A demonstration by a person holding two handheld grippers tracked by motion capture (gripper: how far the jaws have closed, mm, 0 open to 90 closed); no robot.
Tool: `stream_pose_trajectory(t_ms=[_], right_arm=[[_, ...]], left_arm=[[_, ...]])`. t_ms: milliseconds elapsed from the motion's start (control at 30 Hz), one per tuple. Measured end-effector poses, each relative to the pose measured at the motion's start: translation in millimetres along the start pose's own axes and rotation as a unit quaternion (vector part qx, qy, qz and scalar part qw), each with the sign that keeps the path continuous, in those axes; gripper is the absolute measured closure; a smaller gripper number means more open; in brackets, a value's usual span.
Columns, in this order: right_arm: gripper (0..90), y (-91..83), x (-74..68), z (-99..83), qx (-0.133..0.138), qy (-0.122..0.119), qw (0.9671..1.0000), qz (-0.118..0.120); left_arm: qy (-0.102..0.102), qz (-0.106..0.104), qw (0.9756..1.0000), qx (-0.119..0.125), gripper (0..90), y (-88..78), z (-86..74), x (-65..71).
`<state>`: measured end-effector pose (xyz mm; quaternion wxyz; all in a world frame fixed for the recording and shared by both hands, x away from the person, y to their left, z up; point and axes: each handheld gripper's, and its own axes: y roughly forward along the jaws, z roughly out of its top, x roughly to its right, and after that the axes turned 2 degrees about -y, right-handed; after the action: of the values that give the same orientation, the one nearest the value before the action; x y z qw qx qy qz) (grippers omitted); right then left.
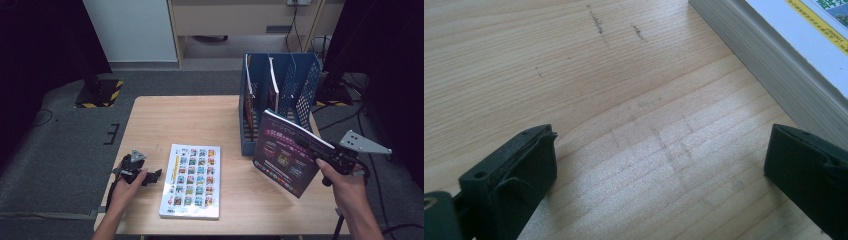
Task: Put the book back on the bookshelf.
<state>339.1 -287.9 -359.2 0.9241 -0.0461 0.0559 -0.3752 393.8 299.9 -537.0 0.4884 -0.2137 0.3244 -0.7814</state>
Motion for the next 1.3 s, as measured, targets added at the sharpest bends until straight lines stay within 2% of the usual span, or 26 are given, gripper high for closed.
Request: stream_pose_trajectory(t_ms=[100, 233, 567, 767, 967, 1133, 1300], right_arm=[[84.0, -6.0, 0.5, 2.5, 0.002, -0.001, 1.0, -0.002], [84.0, -11.7, 1.9, 12.7, 0.012, 0.011, 0.9999, 0.0], [84.0, -9.5, 6.9, 43.6, 0.021, 0.024, 0.9995, -0.001], [84.0, -3.9, 11.7, 63.9, 0.023, 0.025, 0.9993, -0.014], [84.1, -0.9, 13.6, 74.6, 0.024, 0.025, 0.9991, -0.024], [84.0, 1.1, 16.8, 81.4, 0.015, 0.024, 0.9989, -0.038], [84.0, -0.1, 21.3, 82.7, 0.011, 0.027, 0.9985, -0.047]], left_arm=[[0.0, 0.0, 1.0, 0.0, 0.0, 0.0, 0.0, 0.2], [-0.001, 0.0, 1.0, 0.0, 0.0, 0.0, 0.0, 0.4], [0.0, 0.0, 1.0, 0.001, 0.0, 0.3, 0.0, 1.5], [0.001, -0.002, 1.0, 0.0, 0.0, 0.3, 0.3, 2.2], [0.002, -0.002, 1.0, 0.0, 0.0, 0.4, 0.2, 2.7], [0.002, -0.002, 1.0, 0.0, 0.0, 0.4, 0.2, 2.9], [0.002, -0.002, 1.0, 0.0, 0.0, 0.4, 0.2, 3.0]])
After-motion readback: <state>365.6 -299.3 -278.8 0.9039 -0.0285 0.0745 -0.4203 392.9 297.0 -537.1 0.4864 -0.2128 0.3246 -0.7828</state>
